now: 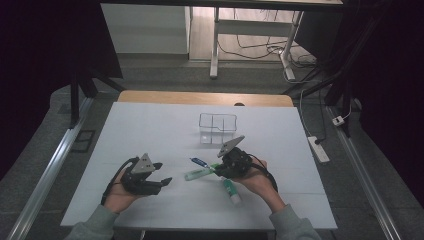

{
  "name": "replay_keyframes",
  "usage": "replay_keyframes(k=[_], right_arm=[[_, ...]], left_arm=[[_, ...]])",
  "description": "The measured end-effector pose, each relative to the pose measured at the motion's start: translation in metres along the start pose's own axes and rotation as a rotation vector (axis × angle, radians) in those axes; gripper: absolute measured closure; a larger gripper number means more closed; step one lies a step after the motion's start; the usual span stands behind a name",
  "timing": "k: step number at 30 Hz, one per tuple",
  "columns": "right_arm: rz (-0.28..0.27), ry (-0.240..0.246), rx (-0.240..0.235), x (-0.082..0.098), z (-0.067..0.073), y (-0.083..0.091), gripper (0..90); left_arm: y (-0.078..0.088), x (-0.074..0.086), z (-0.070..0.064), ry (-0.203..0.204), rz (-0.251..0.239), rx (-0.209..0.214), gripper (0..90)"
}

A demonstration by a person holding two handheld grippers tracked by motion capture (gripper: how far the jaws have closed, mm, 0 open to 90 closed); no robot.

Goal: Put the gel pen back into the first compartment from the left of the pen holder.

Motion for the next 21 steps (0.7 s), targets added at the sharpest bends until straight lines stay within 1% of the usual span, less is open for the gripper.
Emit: replay_keyframes(k=[7, 12, 18, 21], right_arm=[[0.0, -0.005, -0.003, -0.001, 0.001, -0.001, 79.2], [0.006, -0.001, -0.011, -0.002, 0.003, -0.004, 79.2], [0.019, 0.001, -0.023, -0.003, 0.007, -0.008, 79.2], [0.02, 0.0, -0.031, -0.004, 0.009, -0.009, 79.2]], left_arm=[[-0.005, -0.011, -0.007, -0.039, 0.001, -0.01, 35.2], [-0.01, -0.017, -0.009, -0.055, 0.006, -0.011, 34.2], [-0.017, -0.022, -0.011, -0.071, 0.025, -0.019, 31.7], [-0.021, -0.024, -0.013, -0.083, 0.046, -0.006, 30.9]])
Point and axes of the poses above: each handheld gripper's, and its own axes: y roughly backward along the jaws, x roughly out of its underside, z roughly to its left, the point moved 4 cm from there along -y, roughly forward along the jaws, and after that the axes turned 3 degrees about x, right-handed, at the moved point
